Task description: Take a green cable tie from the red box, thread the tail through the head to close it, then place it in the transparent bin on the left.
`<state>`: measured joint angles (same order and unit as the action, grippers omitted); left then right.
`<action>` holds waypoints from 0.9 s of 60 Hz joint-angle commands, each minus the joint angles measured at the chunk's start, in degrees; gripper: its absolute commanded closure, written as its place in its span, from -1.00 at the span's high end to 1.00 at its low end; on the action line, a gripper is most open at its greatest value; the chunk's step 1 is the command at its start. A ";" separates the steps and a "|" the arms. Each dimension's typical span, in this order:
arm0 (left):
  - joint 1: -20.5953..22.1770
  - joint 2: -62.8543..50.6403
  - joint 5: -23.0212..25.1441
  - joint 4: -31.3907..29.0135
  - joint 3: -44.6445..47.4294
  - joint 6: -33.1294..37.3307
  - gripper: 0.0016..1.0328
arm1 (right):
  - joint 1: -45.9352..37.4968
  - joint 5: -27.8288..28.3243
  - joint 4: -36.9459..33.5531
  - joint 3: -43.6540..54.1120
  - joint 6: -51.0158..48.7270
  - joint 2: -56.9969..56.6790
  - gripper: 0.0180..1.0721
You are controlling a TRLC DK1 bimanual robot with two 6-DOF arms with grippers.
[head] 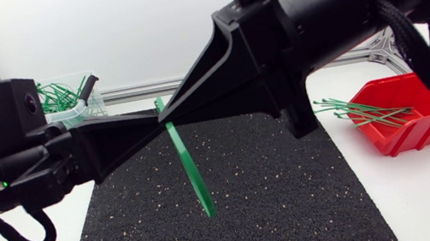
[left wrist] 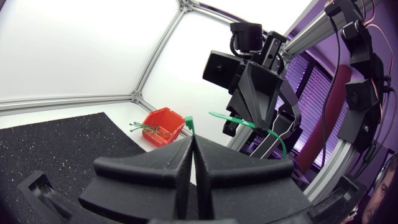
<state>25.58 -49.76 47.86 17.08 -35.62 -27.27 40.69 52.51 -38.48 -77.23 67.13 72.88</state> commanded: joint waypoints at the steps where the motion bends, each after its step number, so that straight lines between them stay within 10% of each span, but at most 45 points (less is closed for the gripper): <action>1: 0.52 0.63 -0.13 1.38 1.25 -1.47 -0.93 | -0.52 0.49 0.69 1.12 1.86 0.86 -0.89; 54: 1.22 -0.69 -2.15 1.64 1.16 -1.03 -0.93 | -1.14 1.19 2.53 3.67 2.92 -0.99 -0.89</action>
<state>27.14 -49.76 45.95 17.87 -35.59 -27.27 39.94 53.41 -36.99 -74.81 67.79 73.25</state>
